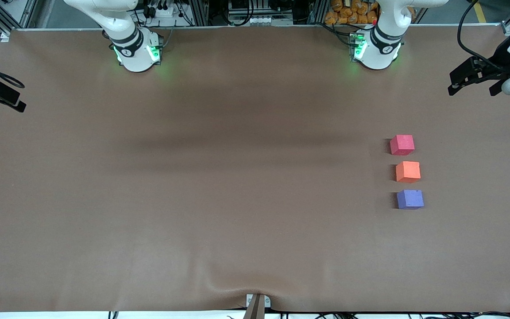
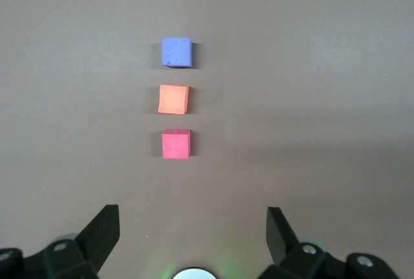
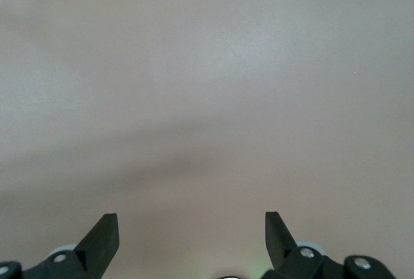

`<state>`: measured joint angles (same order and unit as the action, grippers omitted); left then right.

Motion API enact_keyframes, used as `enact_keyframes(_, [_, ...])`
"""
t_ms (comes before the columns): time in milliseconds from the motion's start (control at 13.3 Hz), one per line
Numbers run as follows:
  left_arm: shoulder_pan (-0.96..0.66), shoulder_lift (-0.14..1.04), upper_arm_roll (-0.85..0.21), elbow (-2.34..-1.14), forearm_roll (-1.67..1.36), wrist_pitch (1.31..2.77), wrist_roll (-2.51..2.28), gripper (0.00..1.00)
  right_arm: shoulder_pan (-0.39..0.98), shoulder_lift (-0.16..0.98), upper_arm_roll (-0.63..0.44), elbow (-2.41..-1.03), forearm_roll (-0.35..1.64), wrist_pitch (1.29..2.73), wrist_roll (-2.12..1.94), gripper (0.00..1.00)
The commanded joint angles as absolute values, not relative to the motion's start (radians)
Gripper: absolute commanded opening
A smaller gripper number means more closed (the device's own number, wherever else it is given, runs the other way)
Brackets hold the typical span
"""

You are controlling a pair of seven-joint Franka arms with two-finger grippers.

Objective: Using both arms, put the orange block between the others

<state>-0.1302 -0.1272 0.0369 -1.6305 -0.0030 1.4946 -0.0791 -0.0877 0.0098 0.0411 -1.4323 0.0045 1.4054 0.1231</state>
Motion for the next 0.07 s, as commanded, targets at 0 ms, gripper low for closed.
enact_keyframes(0, [-0.133, -0.129, 0.034, -1.628, 0.026, 1.499, -0.087, 1.0, -0.094, 0.014, 0.048, -1.416, -0.002, 1.393, 0.126, 1.0])
